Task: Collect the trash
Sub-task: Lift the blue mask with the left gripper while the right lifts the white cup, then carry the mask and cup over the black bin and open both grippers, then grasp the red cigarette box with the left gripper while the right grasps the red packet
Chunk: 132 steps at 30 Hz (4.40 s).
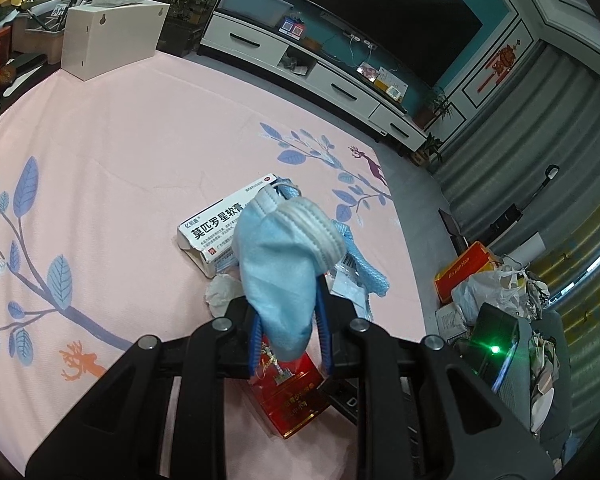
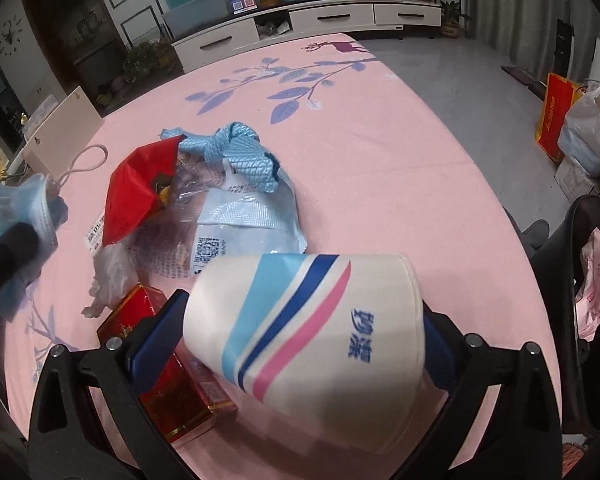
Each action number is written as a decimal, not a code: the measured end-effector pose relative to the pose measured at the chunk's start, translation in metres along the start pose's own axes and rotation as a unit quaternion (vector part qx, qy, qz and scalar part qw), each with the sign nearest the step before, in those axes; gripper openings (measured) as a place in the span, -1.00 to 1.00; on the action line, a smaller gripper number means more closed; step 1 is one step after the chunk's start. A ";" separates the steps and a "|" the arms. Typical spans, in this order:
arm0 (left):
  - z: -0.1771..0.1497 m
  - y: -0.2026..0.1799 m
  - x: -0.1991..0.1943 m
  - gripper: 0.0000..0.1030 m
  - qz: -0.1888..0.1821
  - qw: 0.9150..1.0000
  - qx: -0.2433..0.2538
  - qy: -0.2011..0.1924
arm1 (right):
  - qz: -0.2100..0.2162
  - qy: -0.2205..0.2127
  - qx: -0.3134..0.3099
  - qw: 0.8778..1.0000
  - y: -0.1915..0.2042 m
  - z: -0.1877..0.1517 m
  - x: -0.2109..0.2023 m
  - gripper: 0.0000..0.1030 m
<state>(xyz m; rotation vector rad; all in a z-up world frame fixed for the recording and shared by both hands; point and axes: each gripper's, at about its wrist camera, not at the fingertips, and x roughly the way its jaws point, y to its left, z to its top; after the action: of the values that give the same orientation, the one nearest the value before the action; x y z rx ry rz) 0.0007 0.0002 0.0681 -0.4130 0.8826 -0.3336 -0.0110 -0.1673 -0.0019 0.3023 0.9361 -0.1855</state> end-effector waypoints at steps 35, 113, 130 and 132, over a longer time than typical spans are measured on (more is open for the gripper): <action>-0.100 -0.177 0.005 -0.57 -0.159 0.968 0.182 0.061 | -0.007 -0.213 0.214 0.953 -0.202 -0.001 -0.194 0.68; -0.038 -0.016 0.026 0.21 0.035 0.999 -0.002 0.020 | -0.045 -0.098 0.032 0.994 -0.089 0.015 -0.092 0.93; 0.008 0.095 -0.036 0.21 0.093 0.981 -0.152 -0.071 | 0.089 0.002 -0.055 0.994 0.093 0.072 -0.002 0.51; 0.008 0.096 -0.033 0.21 0.086 0.982 -0.155 -0.067 | 0.075 0.014 -0.068 0.995 0.106 0.072 0.009 0.51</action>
<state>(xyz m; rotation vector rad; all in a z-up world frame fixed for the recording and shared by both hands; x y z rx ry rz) -0.0013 0.1005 0.0487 -0.6356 0.8329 -0.0054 0.0793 -0.0915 0.0490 0.2478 0.9443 0.0196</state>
